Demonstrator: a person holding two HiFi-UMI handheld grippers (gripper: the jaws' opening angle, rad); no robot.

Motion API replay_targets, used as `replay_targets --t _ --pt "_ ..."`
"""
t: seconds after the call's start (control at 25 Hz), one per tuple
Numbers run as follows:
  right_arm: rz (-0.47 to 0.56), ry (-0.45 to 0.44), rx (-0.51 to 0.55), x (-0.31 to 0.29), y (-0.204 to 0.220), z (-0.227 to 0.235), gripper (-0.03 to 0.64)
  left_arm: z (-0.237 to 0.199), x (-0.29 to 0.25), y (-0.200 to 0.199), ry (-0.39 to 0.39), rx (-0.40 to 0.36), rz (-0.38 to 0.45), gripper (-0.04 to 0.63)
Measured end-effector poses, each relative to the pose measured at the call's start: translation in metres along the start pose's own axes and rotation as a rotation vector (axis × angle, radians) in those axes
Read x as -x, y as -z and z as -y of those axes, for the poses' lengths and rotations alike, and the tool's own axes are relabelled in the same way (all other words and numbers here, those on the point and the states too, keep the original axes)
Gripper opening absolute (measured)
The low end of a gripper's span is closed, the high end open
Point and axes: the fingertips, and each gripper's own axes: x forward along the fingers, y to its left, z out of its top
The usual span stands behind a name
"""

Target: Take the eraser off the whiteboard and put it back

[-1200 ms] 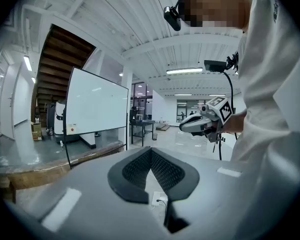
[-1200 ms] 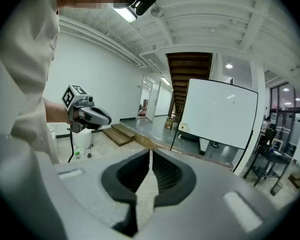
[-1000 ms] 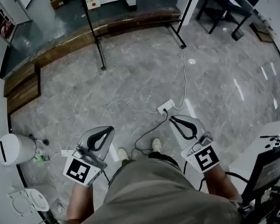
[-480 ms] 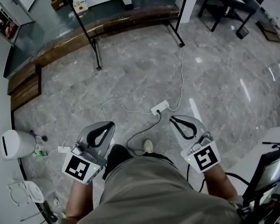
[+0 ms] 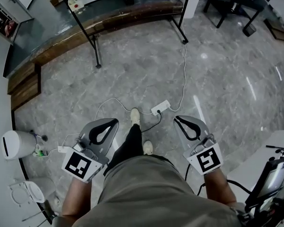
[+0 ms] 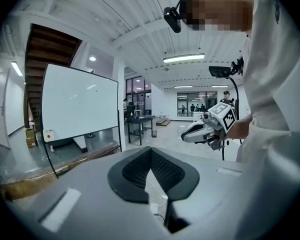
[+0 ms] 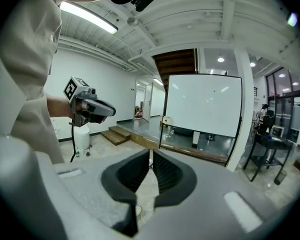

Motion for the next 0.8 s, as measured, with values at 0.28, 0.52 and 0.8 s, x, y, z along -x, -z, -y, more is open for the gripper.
replay_targets --t 0.28,0.52,0.8 --pt "-0.021 0.020 -0.013 -0.057 -0.001 0.055 0.023 -0.055 -0.076 0.001 0.062 0.023 0.038 0.006" --pt "-0.063 -0.024 0.039 -0.151 -0.033 0.118 0.043 -0.147 -0.143 -0.023 0.080 0.046 0.098 0.006" --pt "-0.048 -0.101 0.124 -0.277 -0.096 0.180 0.046 -0.263 -0.174 -0.050 0.014 0.072 0.126 0.006"
